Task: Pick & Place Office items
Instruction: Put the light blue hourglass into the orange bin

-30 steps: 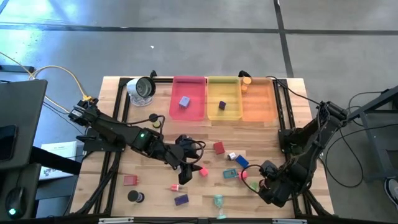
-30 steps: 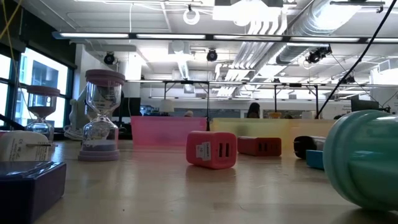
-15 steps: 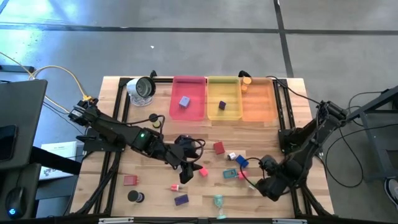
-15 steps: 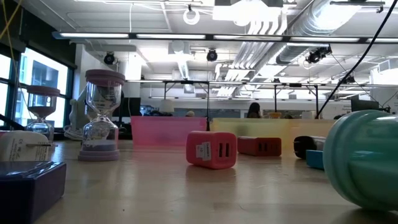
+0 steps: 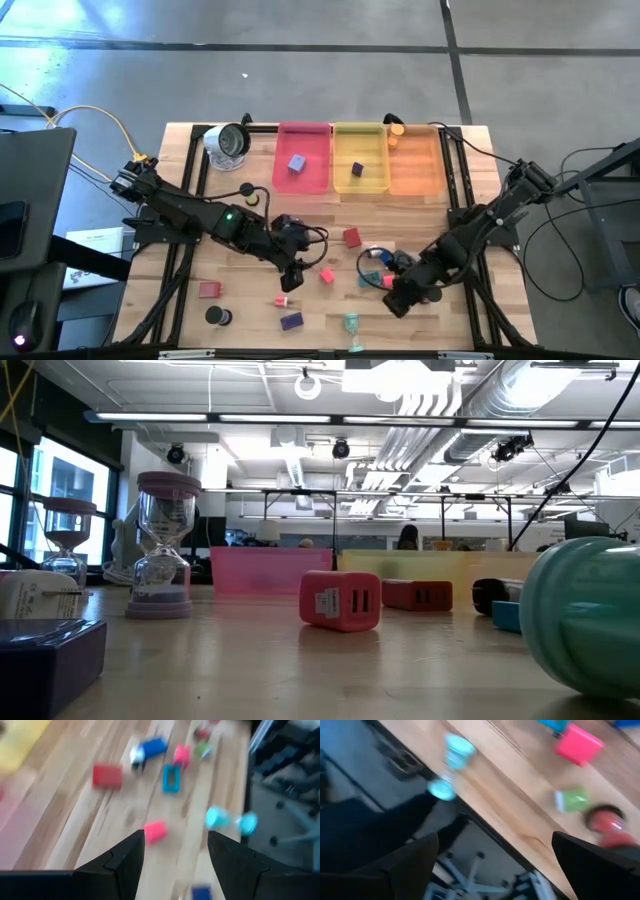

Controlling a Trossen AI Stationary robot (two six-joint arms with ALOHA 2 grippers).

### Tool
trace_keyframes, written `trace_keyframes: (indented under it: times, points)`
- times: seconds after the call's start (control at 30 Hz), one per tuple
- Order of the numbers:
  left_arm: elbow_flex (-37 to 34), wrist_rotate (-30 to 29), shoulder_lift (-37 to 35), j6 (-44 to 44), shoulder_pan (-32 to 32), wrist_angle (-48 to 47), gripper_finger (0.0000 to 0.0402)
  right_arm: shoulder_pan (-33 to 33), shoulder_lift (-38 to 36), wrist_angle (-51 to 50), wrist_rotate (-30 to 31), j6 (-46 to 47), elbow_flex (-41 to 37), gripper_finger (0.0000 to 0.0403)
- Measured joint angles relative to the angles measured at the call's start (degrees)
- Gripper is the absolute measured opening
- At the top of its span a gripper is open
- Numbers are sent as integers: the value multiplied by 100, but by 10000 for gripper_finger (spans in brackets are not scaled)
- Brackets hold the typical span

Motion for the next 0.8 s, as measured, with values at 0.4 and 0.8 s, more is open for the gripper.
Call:
trace_keyframes:
  times: [0.4,0.8]
  points:
    - [0,1008,0,540,-404,-2042,212,-60,0,2902,1350,452,2,380]
    - [0,1460,0,1108,-879,-2512,212,119,-33,2609,3396,271,2,380]
